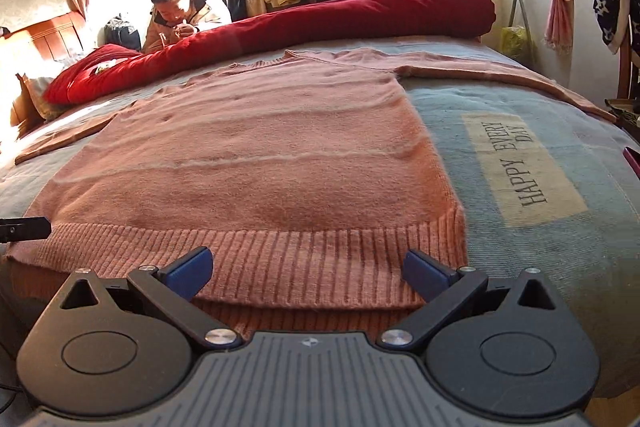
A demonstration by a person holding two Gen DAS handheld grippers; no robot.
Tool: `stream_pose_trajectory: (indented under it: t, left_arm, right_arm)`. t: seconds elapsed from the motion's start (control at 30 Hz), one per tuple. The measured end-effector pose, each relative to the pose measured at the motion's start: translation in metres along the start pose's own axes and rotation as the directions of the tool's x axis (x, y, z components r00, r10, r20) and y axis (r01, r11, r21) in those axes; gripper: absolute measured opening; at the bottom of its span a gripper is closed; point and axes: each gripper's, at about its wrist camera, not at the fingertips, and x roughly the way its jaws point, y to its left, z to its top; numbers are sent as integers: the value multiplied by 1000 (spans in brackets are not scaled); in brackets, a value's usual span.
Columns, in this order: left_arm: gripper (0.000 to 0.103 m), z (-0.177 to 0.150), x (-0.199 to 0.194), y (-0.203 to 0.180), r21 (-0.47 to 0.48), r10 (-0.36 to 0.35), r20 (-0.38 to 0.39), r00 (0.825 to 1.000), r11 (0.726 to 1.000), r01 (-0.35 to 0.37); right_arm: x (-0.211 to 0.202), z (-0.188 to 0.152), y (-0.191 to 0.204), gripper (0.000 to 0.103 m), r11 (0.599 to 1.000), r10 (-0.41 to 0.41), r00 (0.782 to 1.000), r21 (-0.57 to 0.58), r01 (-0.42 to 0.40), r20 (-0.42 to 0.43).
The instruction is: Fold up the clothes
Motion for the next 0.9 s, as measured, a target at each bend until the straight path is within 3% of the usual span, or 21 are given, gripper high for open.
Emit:
stream_pose_trajectory:
  t: [0.23, 0.77, 0.9]
  left_arm:
    - [101, -1, -1, 2, -4, -11, 3, 1000, 1000, 11]
    - [101, -1, 0, 2, -7, -5, 3, 1000, 1000, 5]
    - [101, 4, -2, 0, -31, 12, 1, 1000, 999, -12]
  right_arm:
    - [1, 1, 9, 103, 999, -42, 999, -31, 41, -3]
    - [9, 12, 7, 103, 999, -52, 999, -3, 52, 18]
    - [11, 30, 21, 103, 999, -10, 999, -38, 12, 45]
